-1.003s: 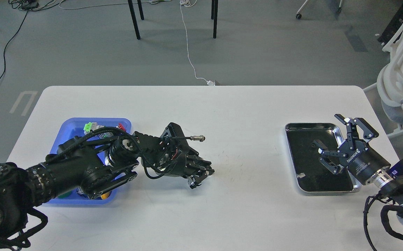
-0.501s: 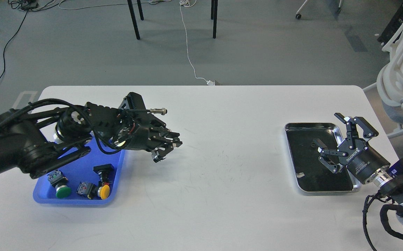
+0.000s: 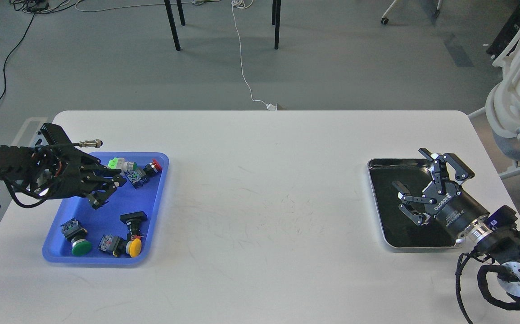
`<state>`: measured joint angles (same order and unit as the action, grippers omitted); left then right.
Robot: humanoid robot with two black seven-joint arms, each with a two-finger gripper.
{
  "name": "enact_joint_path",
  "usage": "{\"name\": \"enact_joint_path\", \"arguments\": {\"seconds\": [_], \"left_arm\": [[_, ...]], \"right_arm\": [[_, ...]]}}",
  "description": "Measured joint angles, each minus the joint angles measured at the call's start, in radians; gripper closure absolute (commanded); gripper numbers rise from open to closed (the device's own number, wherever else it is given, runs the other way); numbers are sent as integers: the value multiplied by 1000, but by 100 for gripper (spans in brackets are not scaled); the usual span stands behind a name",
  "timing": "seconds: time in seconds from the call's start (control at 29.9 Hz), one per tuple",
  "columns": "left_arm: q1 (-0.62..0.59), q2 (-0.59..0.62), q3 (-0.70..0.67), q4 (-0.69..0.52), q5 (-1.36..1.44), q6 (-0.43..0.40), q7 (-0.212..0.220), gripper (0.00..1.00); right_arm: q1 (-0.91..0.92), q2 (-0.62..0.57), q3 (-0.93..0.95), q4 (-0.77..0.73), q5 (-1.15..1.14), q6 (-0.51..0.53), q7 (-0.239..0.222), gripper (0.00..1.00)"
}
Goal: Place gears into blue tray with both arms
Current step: 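Carry the black part with the left gripper into the blue tray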
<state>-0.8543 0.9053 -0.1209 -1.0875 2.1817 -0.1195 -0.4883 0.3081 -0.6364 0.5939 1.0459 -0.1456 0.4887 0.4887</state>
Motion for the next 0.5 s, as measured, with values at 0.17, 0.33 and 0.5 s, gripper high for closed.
{"name": "enact_joint_path", "arguments": {"seconds": [0.17,0.33,0.5], "left_arm": [[28,-32,-2,68,0,7,0,84],[45,-38,1,150,0,16,0,82],[77,-41,1,175,0,38,0,79]], "right_arm": [[0,-2,0,1,0,0,0,3],[-2,-11,2,3,0,0,0,3],[-4,-12,3,4,0,0,0,3]]}}
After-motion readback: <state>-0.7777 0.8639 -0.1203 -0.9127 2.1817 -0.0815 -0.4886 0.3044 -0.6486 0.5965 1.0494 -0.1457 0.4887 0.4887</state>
